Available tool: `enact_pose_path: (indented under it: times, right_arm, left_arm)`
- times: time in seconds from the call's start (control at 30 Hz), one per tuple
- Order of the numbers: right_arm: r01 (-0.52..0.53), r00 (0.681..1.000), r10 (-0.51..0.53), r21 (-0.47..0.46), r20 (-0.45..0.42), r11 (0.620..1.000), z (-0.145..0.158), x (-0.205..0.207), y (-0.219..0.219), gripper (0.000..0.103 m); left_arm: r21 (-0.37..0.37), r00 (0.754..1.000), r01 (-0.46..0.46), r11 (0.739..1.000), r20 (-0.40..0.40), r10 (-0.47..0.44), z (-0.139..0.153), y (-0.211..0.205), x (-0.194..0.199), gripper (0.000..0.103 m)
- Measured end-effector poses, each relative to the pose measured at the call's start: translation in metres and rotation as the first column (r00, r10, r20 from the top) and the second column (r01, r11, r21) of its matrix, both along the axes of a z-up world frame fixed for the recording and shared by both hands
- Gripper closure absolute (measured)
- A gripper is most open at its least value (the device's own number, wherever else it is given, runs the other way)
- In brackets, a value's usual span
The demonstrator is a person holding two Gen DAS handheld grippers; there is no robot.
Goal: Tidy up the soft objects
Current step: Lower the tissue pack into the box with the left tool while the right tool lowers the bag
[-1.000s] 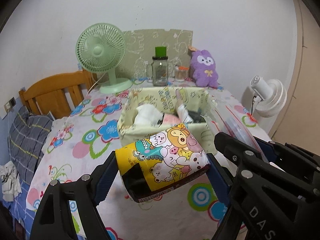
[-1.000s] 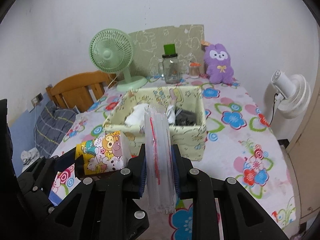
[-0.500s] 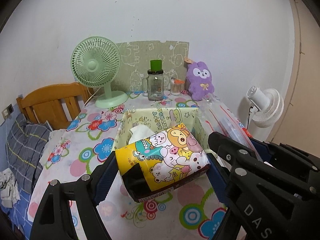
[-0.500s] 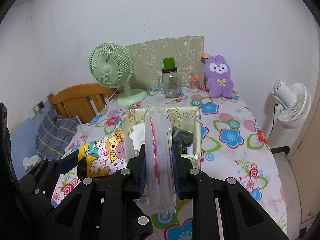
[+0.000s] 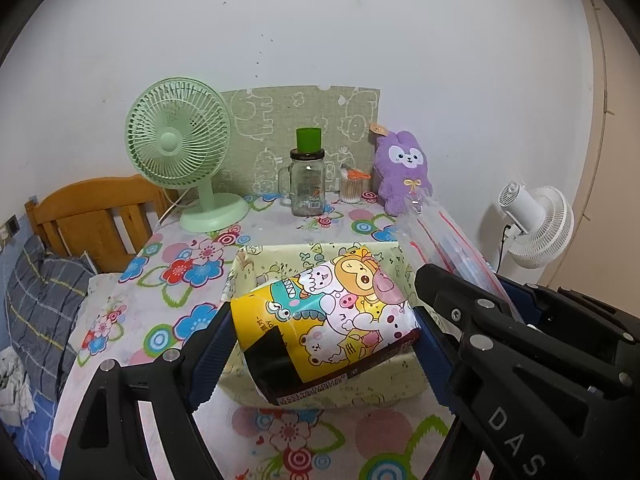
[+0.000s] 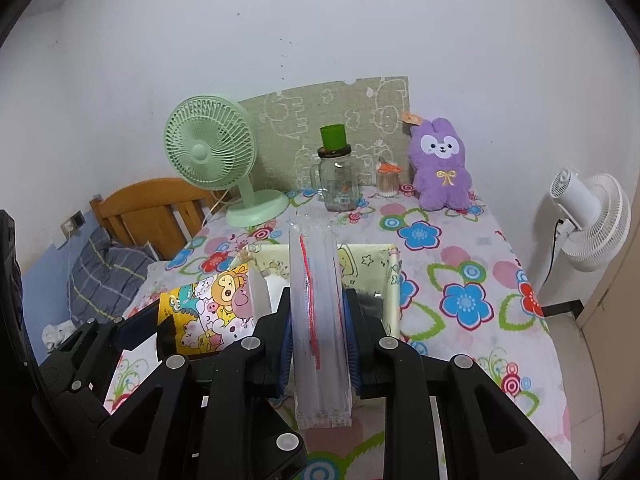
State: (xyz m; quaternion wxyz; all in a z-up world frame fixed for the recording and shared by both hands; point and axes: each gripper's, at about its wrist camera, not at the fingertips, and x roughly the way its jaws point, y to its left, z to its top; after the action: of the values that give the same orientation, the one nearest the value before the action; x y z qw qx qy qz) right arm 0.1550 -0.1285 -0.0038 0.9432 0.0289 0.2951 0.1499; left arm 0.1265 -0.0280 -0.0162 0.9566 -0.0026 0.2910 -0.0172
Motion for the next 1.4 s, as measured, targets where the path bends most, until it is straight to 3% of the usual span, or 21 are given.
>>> enact_pose_path:
  times: [0.57, 0.9, 1.1, 1.4]
  right_arm:
    - [0.018, 0.999, -0.018, 0.002, -0.051, 1.0, -0.021, 0.056, 0.005, 0.078]
    - [0.014, 0.993, -0.016, -0.018, -0.118, 1.0, -0.047, 0.087, 0.016, 0.078]
    - [0.01, 0.989, -0.013, -0.019, -0.147, 1.0, -0.059, 0.097, 0.02, 0.078]
    - [0.011, 0.986, -0.014, -0.023, -0.167, 1.0, -0.066, 0.106, 0.022, 0.073]
  left_arm:
    - [0.002, 0.999, 0.014, 1.0, -0.035, -0.014, -0.023, 0.007, 0.05, 0.017]
    - [-0.012, 0.994, 0.028, 1.0, -0.106, -0.029, -0.048, 0.016, 0.076, 0.013]
    - [-0.031, 0.99, 0.036, 0.999, -0.133, -0.039, -0.054, 0.021, 0.082, 0.005]
    - [-0.025, 0.988, 0.021, 0.999, -0.151, -0.025, -0.057, 0.025, 0.083, 0.005]
